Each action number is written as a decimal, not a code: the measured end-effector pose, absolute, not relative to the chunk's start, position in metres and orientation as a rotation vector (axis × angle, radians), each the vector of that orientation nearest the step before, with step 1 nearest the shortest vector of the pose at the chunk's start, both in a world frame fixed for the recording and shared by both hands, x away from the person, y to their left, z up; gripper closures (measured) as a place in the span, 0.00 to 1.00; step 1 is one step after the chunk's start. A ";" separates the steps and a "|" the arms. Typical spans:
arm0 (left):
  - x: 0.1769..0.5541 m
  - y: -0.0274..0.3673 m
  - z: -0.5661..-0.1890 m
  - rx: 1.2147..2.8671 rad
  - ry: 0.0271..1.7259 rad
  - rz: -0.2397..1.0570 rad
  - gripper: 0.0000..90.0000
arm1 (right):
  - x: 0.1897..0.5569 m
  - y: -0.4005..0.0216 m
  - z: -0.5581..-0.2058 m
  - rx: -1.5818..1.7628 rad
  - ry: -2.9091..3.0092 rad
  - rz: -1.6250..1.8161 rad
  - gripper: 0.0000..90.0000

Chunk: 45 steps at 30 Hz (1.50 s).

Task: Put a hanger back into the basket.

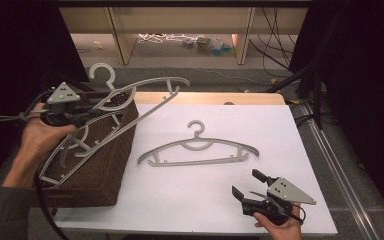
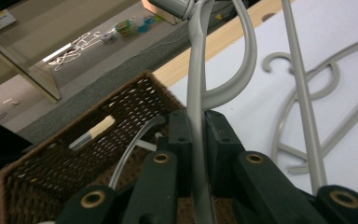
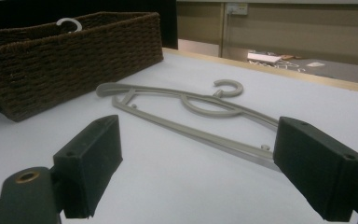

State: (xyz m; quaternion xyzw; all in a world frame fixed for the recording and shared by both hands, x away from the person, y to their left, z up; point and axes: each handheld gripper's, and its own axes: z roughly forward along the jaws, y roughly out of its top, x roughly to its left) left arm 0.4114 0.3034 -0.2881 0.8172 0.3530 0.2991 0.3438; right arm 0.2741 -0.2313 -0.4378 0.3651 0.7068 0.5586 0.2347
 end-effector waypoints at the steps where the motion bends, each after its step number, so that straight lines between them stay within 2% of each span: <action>1: 0.412 0.307 -0.290 2.097 0.932 0.778 0.91 | 0.273 -0.233 -0.436 1.009 1.965 1.489 0.18; 4: 0.414 0.320 -0.296 2.053 0.984 0.778 0.91 | 0.273 -0.232 -0.437 1.010 1.961 1.490 0.18; 15: 0.416 0.355 -0.307 2.058 1.073 0.808 0.91 | 0.275 -0.231 -0.439 1.004 1.951 1.517 0.18; 20: 0.416 0.367 -0.311 1.983 1.115 0.821 0.91 | 0.275 -0.231 -0.439 1.004 1.948 1.520 0.18; 37: 0.409 0.404 -0.325 1.953 1.185 0.885 0.91 | 0.274 -0.231 -0.439 1.011 1.949 1.516 0.18; 45: 0.398 0.422 -0.334 1.993 1.206 0.918 0.91 | 0.274 -0.231 -0.439 1.020 1.942 1.513 0.18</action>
